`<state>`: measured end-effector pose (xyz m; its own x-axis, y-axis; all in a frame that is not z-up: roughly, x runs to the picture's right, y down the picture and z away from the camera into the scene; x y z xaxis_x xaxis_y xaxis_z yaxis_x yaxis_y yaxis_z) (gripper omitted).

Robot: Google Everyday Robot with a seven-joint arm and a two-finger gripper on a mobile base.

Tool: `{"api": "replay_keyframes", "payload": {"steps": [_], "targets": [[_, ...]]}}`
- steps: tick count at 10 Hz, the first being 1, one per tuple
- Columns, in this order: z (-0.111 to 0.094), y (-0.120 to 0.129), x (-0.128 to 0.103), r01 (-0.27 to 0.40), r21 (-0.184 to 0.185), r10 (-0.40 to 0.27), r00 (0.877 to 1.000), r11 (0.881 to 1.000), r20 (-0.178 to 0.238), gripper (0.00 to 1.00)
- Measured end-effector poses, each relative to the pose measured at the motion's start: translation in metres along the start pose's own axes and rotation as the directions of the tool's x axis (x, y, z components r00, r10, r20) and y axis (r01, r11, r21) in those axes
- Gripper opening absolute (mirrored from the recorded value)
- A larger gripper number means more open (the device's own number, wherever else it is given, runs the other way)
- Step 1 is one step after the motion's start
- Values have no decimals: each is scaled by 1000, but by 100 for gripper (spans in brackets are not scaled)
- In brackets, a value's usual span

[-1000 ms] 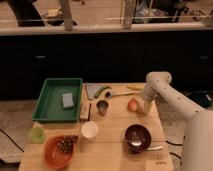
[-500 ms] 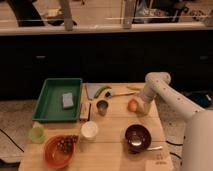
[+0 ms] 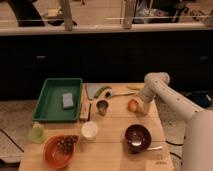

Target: Place apple in paper cup

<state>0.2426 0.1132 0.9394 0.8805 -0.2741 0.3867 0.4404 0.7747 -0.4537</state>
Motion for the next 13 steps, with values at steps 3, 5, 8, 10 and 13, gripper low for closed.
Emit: {"api": "replay_keyframes", "payload": {"steps": [3, 5, 8, 10, 13], "targets": [[0, -1, -4, 18, -1, -18, 1000, 1000, -3, 80], [0, -1, -5, 23, 1, -23, 1000, 1000, -4, 80], [0, -1, -8, 36, 1, -36, 999, 999, -6, 80], [0, -2, -9, 42, 2, -42, 999, 999, -6, 80], [0, -1, -11, 49, 2, -49, 999, 999, -5, 80]]}}
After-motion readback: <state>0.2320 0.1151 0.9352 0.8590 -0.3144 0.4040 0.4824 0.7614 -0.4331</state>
